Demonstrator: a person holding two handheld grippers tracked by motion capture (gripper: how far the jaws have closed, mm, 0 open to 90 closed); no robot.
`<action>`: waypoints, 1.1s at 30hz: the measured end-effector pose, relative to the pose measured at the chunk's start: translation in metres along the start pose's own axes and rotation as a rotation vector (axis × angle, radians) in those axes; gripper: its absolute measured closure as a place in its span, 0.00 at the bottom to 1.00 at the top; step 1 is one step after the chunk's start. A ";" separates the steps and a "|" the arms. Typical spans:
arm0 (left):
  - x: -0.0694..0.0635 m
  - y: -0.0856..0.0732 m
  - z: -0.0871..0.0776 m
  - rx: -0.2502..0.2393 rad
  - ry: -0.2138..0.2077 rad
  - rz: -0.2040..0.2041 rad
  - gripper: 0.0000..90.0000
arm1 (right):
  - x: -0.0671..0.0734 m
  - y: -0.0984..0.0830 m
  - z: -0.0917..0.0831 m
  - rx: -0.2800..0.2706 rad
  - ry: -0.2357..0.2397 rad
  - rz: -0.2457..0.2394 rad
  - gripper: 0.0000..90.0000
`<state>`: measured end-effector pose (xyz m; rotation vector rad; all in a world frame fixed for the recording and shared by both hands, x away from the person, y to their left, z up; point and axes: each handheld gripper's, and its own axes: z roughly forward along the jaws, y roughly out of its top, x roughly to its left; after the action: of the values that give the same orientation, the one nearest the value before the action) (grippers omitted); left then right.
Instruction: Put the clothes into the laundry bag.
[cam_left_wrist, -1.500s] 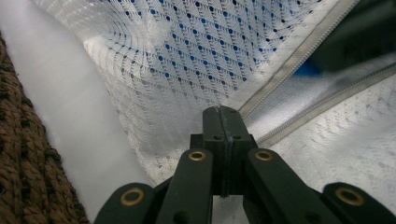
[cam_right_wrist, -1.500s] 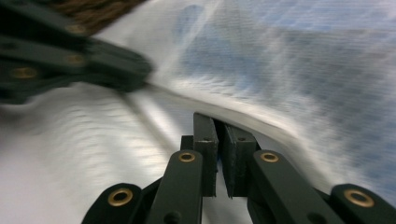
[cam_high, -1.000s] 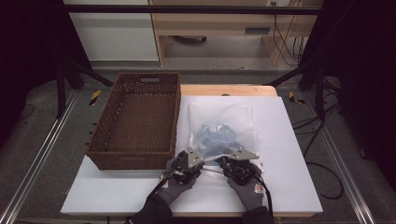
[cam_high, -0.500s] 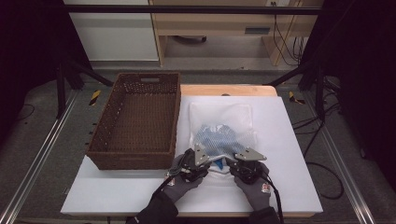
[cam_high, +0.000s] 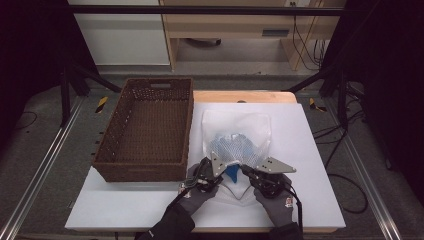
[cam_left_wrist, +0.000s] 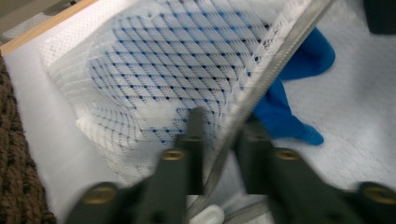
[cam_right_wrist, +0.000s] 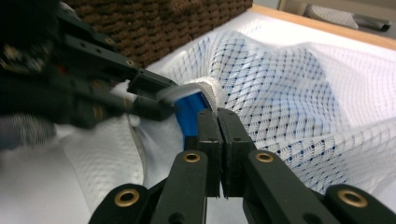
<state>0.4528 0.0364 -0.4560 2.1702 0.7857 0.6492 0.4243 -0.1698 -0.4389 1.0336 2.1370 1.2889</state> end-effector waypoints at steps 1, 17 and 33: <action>0.001 0.000 -0.001 -0.006 -0.011 -0.014 0.93 | 0.000 0.000 0.000 0.000 0.000 0.000 0.97; 0.013 0.006 -0.022 -0.053 -0.106 -0.091 0.98 | 0.019 -0.018 0.045 0.127 -0.039 -0.003 0.63; 0.013 0.009 -0.041 -0.118 -0.177 -0.107 0.99 | 0.006 0.000 0.084 0.083 -0.235 0.072 0.93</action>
<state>0.4382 0.0587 -0.4217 2.0318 0.7439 0.4313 0.4774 -0.1183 -0.4782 1.2413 2.0045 1.0594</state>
